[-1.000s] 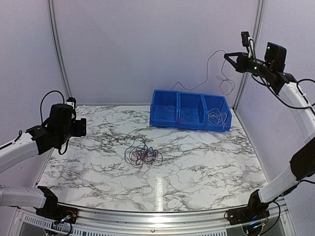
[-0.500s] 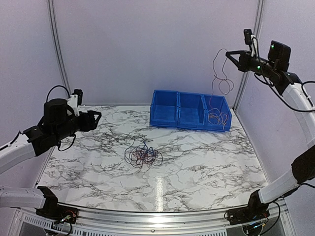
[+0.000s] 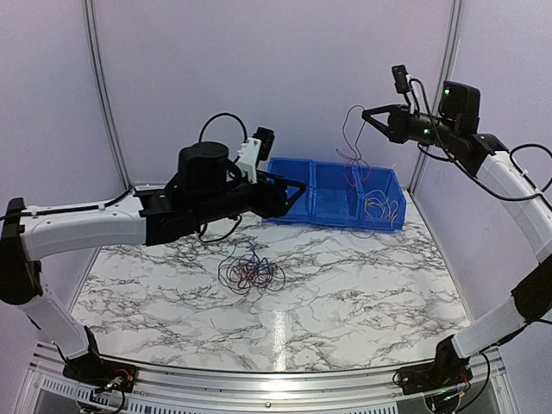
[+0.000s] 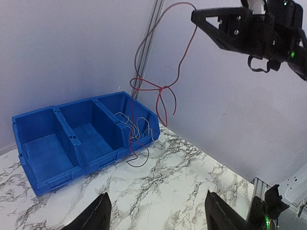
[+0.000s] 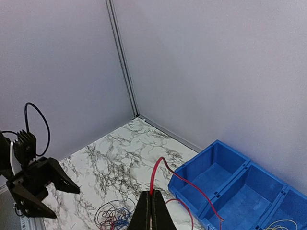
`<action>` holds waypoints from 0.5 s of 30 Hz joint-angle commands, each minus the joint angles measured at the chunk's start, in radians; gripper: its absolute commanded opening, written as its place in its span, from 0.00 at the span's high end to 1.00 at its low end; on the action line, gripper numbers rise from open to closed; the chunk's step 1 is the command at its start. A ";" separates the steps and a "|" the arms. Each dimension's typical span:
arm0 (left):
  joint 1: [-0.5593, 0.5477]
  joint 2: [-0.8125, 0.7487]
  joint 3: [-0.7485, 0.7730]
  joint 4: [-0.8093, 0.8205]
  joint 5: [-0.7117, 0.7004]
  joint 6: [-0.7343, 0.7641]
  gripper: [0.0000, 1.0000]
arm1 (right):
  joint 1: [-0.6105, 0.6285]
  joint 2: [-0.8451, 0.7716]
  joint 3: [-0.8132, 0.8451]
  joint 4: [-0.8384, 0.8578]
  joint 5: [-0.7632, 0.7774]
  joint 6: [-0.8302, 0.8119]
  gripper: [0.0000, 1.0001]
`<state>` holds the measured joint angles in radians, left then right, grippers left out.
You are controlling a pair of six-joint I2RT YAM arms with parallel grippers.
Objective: Untangle the cables
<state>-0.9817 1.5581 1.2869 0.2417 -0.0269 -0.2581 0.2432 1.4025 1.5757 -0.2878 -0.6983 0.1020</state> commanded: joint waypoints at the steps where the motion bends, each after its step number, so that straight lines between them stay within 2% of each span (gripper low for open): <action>1: -0.047 0.142 0.155 0.074 -0.104 0.004 0.31 | 0.056 0.002 0.039 0.029 -0.001 0.023 1.00; 5: -0.060 0.251 0.254 0.095 -0.129 -0.029 0.35 | 0.093 0.011 0.035 0.032 -0.001 0.017 1.00; 11: -0.060 0.334 0.324 0.105 -0.308 -0.067 0.36 | 0.127 0.015 0.027 0.037 -0.013 0.010 1.00; 15: -0.056 0.386 0.374 0.105 -0.351 -0.063 0.38 | 0.137 0.015 0.022 0.045 -0.023 0.016 1.00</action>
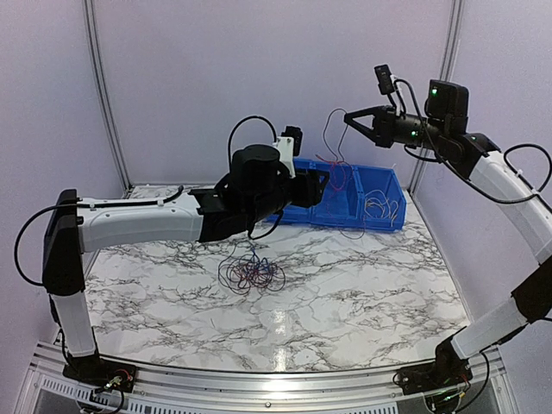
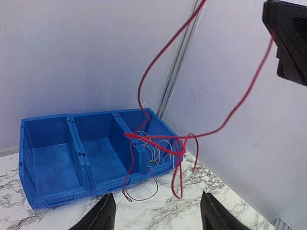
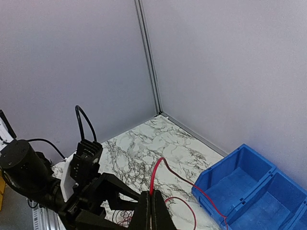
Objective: Untangle the cables
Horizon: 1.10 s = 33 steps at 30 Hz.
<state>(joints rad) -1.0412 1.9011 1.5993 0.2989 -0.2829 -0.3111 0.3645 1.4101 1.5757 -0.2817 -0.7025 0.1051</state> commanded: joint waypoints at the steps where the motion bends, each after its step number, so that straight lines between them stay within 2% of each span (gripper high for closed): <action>1: 0.006 0.059 0.072 0.048 -0.097 -0.010 0.38 | 0.018 0.007 0.021 0.039 -0.020 0.014 1.00; 10: 0.031 0.144 0.145 0.048 -0.093 -0.066 0.42 | 0.037 0.004 -0.002 0.057 -0.044 0.025 1.00; 19: 0.125 0.212 0.178 0.114 -0.138 -0.267 0.55 | 0.051 -0.006 -0.123 0.173 -0.167 0.132 1.00; 22: 0.167 0.244 0.180 0.117 -0.159 -0.346 0.58 | 0.051 -0.012 -0.098 0.192 -0.234 0.156 1.00; 27: 0.257 0.235 0.057 0.115 -0.225 -0.422 0.63 | 0.025 -0.017 0.107 0.084 -0.278 0.138 1.00; 33: 0.395 0.137 -0.117 0.117 -0.241 -0.481 0.66 | -0.092 -0.026 0.137 0.166 -0.361 0.264 1.00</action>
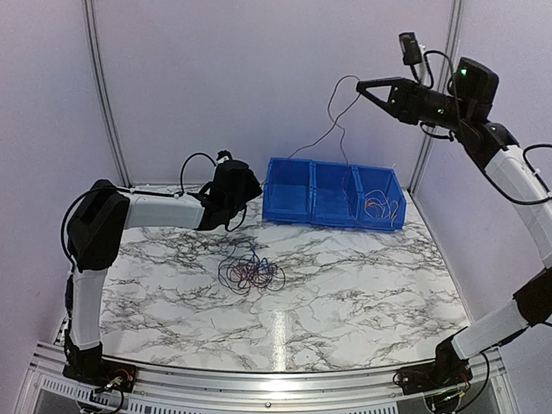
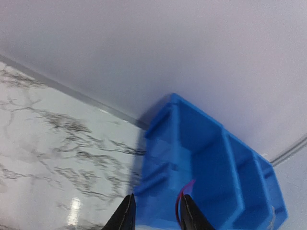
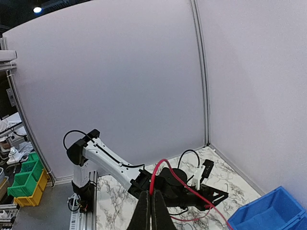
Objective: Untangle the cables
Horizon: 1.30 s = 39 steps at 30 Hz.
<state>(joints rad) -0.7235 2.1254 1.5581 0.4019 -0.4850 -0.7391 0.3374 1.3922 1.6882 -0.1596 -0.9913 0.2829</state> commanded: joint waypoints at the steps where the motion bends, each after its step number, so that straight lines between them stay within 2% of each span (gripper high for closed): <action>1: 0.098 -0.105 -0.097 0.012 -0.037 -0.047 0.66 | -0.078 -0.009 0.027 0.043 -0.073 0.084 1.00; 9: 0.188 -0.249 -0.255 0.002 -0.023 0.038 0.66 | -0.144 0.011 0.100 0.033 -0.060 0.061 1.00; 14: 0.210 -0.330 -0.358 -0.003 -0.002 0.054 0.61 | -0.193 0.052 0.172 0.022 -0.011 0.025 1.00; 24: 0.203 -0.464 -0.467 -0.009 0.241 0.065 0.52 | -0.305 0.115 0.253 0.033 0.100 -0.021 1.00; 32: 0.182 -0.576 -0.567 -0.020 0.332 0.102 0.50 | -0.445 0.228 0.297 0.147 0.150 0.065 1.00; 39: 0.177 -0.612 -0.555 -0.113 0.448 0.147 0.49 | -0.462 0.298 0.321 0.194 0.143 0.056 1.00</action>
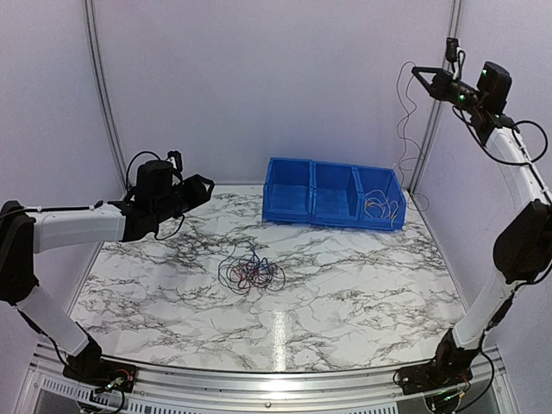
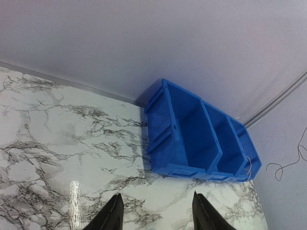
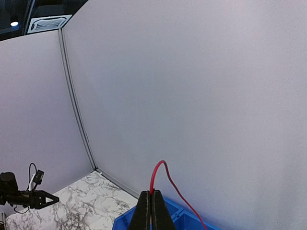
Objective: Untangle the cables
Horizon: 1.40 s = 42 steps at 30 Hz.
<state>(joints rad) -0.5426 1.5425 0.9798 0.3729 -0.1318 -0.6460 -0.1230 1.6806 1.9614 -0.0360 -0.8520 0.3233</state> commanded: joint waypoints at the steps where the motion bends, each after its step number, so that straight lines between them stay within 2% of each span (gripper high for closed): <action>1: -0.005 -0.026 0.049 -0.136 0.111 0.075 0.48 | -0.001 0.014 0.055 0.077 -0.004 0.021 1.00; 7: -0.007 0.060 0.345 -0.493 0.129 0.245 0.43 | 0.023 0.042 0.123 0.077 0.000 0.034 1.00; 11: -0.004 0.080 0.411 -0.536 0.091 0.366 0.40 | 0.079 0.053 0.151 0.044 0.031 -0.016 1.00; 17: 0.006 0.082 0.382 -0.528 0.004 0.428 0.38 | 0.171 0.090 0.181 -0.018 0.093 -0.115 1.00; 30: 0.007 0.033 0.250 -0.453 -0.019 0.477 0.36 | 0.178 0.271 0.098 -0.028 0.191 -0.233 1.00; 36: 0.009 0.027 0.233 -0.447 -0.026 0.495 0.36 | 0.179 0.362 0.094 -0.048 0.170 -0.236 1.00; 42: 0.009 0.037 0.232 -0.445 -0.017 0.498 0.36 | 0.210 0.321 0.121 -0.052 0.143 -0.208 1.00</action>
<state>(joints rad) -0.5404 1.6020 1.2205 -0.0963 -0.1413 -0.1665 0.0597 2.0785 2.0338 -0.1116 -0.6888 0.1036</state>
